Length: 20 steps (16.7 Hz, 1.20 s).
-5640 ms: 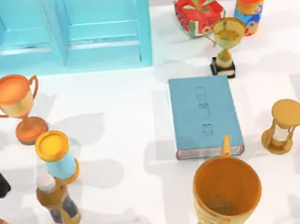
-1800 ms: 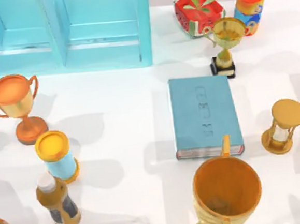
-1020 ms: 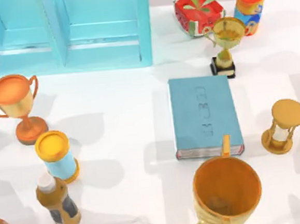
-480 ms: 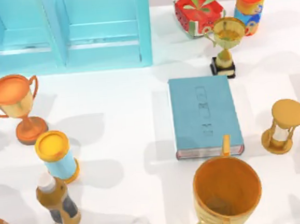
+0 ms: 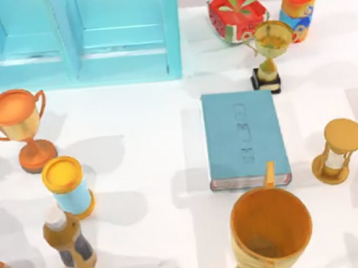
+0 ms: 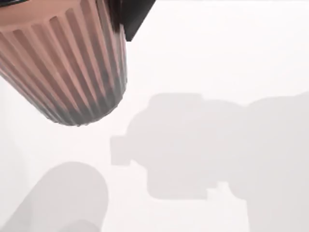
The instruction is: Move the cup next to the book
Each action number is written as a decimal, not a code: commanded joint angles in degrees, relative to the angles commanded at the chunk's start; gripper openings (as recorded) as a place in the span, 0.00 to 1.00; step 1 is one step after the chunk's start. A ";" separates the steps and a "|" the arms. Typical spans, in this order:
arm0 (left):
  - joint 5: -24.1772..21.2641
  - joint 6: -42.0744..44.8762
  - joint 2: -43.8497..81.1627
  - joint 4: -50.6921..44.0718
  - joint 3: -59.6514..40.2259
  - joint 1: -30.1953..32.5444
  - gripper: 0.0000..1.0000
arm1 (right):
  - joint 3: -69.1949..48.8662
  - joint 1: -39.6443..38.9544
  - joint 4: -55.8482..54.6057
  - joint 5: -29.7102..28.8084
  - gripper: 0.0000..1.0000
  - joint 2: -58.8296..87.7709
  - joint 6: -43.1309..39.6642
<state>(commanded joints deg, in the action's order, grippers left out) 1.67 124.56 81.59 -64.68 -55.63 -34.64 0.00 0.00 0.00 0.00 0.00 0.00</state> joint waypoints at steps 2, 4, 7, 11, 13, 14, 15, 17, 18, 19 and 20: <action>1.08 -6.02 2.71 -1.18 -5.60 4.16 0.00 | 0.00 0.00 0.00 0.00 1.00 0.00 0.00; 2.15 -13.87 5.02 -1.75 -11.93 9.25 0.00 | 0.00 0.00 0.00 0.00 1.00 0.00 0.00; 3.52 -29.19 8.54 -2.28 -21.49 17.48 0.00 | 0.00 0.00 0.00 0.00 1.00 0.00 0.00; 4.80 -50.66 13.09 -2.87 -33.14 27.72 0.00 | 0.00 0.00 0.00 0.00 1.00 0.00 0.00; 5.47 -60.01 15.29 -3.04 -37.97 32.12 0.00 | 0.00 0.00 0.00 0.00 1.00 0.00 0.00; 5.82 -64.57 16.44 -3.16 -40.18 34.10 0.00 | 0.00 0.00 0.00 0.00 1.00 0.00 0.00; 6.16 -69.01 17.62 -3.31 -42.30 35.98 0.00 | 0.00 0.00 0.00 0.00 1.00 0.00 0.00; 6.59 -77.44 20.22 -3.92 -46.30 39.53 0.00 | 0.00 0.00 0.00 0.00 1.00 0.00 0.00; 6.69 -81.65 21.61 -4.32 -48.27 41.29 0.00 | 0.00 0.00 0.00 0.00 1.00 0.00 0.00; 6.70 -85.86 23.07 -4.80 -50.26 43.08 0.00 | 0.00 0.00 0.00 0.00 1.00 0.00 0.00; 6.64 -89.98 24.59 -5.35 -52.30 44.90 0.00 | 0.00 0.00 0.00 0.00 1.00 0.00 0.00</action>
<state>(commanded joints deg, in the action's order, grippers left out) 8.31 34.58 106.18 -70.02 -107.93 10.26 0.00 0.00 0.00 0.00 0.00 0.00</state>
